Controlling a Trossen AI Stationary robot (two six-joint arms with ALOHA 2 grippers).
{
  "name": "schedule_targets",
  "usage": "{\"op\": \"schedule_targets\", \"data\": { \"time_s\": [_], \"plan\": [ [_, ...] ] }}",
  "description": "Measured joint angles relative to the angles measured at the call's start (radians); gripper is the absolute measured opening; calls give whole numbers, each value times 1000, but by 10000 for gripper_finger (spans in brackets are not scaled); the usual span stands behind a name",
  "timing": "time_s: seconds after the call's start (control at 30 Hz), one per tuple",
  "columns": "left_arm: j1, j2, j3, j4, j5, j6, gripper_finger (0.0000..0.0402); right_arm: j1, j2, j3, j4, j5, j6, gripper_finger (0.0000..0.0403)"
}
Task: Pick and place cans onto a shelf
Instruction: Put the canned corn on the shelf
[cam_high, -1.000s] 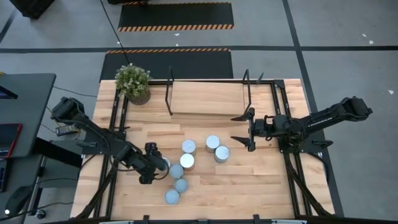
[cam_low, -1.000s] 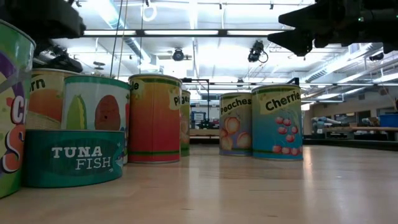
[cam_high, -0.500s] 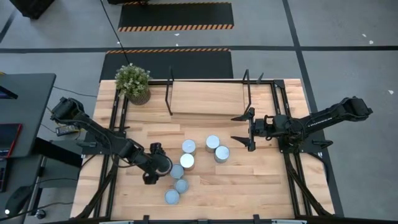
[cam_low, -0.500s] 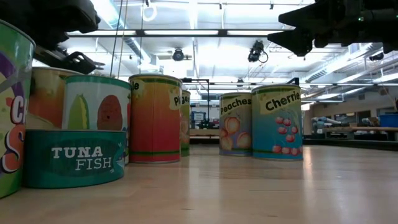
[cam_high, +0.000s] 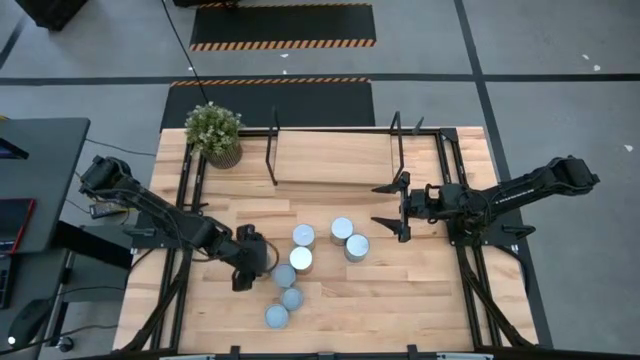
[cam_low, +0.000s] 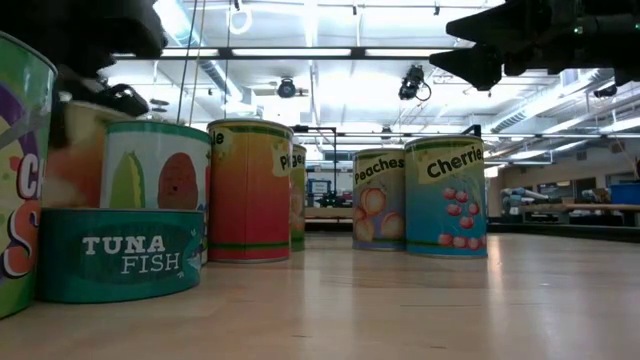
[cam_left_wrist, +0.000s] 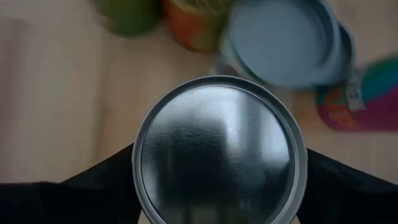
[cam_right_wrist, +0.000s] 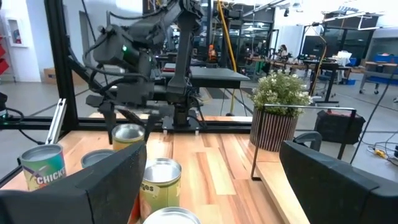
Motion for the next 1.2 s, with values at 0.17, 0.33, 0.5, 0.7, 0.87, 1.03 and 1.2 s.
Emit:
{"op": "schedule_targets", "data": {
  "time_s": [0.17,0.33,0.5,0.7,0.87,1.03,1.2],
  "plan": [
    [94,19,158,-201,-109,90,323,-12,0,0,0,0,1,376],
    [238,62,298,-267,-213,246,321,-17,1,0,-1,0,1,376],
    [415,146,384,-201,-237,389,322,-17,1,0,-5,-3,-24,376],
    [619,323,558,-135,-117,539,322,-17,1,0,-4,-3,-59,376],
    [746,479,732,-136,-3,649,322,-17,1,0,-8,-3,-85,376],
    [859,617,851,-142,108,682,322,-18,1,0,-29,-3,-104,376],
    [938,710,916,-183,175,682,323,-18,1,0,-46,-3,-104,376]
  ]
}}
